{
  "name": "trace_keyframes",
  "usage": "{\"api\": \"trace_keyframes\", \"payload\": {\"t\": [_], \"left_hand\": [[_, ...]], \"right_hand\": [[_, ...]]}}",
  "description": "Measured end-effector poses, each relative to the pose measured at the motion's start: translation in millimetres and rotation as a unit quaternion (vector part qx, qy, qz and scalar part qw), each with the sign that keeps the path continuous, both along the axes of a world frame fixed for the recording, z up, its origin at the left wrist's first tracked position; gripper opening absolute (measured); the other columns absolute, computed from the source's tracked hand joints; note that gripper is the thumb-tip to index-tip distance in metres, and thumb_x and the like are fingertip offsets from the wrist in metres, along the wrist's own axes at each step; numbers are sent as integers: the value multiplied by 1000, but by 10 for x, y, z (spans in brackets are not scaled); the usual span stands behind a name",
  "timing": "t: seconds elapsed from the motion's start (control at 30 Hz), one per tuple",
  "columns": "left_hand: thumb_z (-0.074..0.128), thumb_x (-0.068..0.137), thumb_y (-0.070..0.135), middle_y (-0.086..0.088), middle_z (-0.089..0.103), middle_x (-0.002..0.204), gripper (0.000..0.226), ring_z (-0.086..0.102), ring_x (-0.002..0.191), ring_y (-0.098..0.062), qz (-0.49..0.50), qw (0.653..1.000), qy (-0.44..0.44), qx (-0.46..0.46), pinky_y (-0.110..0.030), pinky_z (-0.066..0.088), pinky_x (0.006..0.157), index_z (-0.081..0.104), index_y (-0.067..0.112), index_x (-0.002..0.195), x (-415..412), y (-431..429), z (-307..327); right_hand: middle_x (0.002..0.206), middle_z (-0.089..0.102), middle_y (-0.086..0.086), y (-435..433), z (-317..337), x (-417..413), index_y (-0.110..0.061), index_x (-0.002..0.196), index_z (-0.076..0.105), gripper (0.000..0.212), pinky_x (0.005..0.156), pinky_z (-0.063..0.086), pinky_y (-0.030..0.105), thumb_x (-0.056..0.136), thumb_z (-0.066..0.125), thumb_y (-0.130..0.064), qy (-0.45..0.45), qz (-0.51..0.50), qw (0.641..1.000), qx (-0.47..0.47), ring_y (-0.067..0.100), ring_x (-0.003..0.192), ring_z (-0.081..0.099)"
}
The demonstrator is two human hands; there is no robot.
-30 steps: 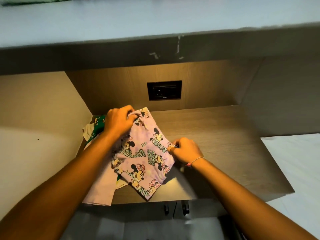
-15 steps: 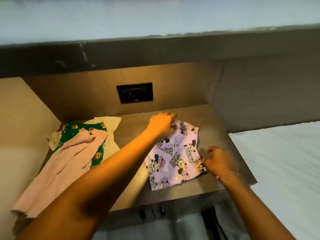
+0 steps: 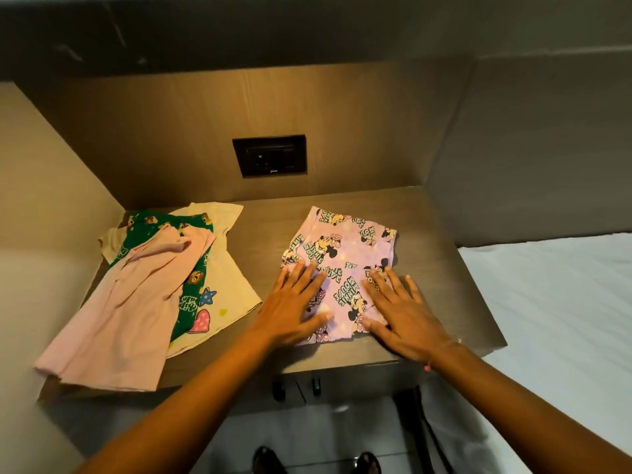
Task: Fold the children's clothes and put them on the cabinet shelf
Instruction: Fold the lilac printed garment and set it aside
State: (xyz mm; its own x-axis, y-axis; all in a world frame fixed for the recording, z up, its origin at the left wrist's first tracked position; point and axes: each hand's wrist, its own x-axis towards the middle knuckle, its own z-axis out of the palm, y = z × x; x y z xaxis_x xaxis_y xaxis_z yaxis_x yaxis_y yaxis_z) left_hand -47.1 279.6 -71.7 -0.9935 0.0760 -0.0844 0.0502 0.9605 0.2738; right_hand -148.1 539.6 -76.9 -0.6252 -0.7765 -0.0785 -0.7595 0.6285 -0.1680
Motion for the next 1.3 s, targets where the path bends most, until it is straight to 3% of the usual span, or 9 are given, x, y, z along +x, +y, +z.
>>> {"api": "trace_keyframes", "payload": {"t": [0.17,0.33,0.43,0.6,0.77,0.9,1.03,1.17,1.3], "left_hand": [[38,78,85,6,-12,161,99,-18,148,-16,-89,994,-27,-49,-45,-14,117,7,32,155,599,-28,-23],[83,69,41,2,63,131,51,55,126,-22,-100,989,103,-28,-59,41,103,66,33,116,920,163,31],[71,79,33,14,73,104,20,67,103,-9,-60,981,162,93,-49,44,103,70,33,99,1076,178,133],[65,89,34,17,72,88,14,69,82,-7,140,907,67,392,-29,60,68,68,43,99,785,97,694],[70,87,33,-5,75,88,11,73,80,-17,233,891,7,390,-42,61,74,67,25,92,-199,12,848],[67,90,35,-8,67,119,42,64,105,-22,270,925,0,268,-47,53,92,55,19,127,-623,132,757],[39,96,56,-8,40,151,62,37,138,-27,184,978,97,25,-46,31,111,31,21,147,-193,450,458],[4,93,67,-7,-5,163,76,-13,149,-27,126,991,-43,-17,-48,-10,118,1,23,155,266,790,73],[10,99,57,-6,-12,162,64,-26,144,-27,29,994,-56,-93,-46,-19,116,-6,27,154,-68,291,63]], "right_hand": [[163,6,-8,257,-88,377,-30,155,13,81,121,2,41,90,31,-75,-18,51,998,-40,16,151,-4],[142,53,-2,388,42,657,-23,131,60,56,107,41,44,81,74,-46,38,90,990,-98,25,134,47],[113,72,-4,544,178,751,-24,108,74,48,84,59,35,64,89,-11,32,58,979,-192,17,103,68],[100,72,-13,404,755,596,-31,109,69,24,69,54,20,86,66,-30,-62,-63,941,-326,2,81,66],[89,69,-19,44,790,5,-32,106,65,23,61,44,7,85,72,-26,-76,-180,945,-261,-5,73,60],[116,68,-1,-136,516,-207,-26,123,58,34,83,57,40,90,66,-31,-114,-245,950,-159,20,106,63],[139,54,-3,20,331,-130,-31,137,46,46,102,41,41,93,49,-45,24,-55,991,-122,21,130,46],[158,30,-3,190,215,15,-30,150,32,56,117,19,43,98,30,-53,-28,17,999,-13,22,147,22],[150,43,-7,207,289,236,-32,145,41,60,101,36,42,95,29,-62,-12,-18,1000,-19,18,136,37]]}}
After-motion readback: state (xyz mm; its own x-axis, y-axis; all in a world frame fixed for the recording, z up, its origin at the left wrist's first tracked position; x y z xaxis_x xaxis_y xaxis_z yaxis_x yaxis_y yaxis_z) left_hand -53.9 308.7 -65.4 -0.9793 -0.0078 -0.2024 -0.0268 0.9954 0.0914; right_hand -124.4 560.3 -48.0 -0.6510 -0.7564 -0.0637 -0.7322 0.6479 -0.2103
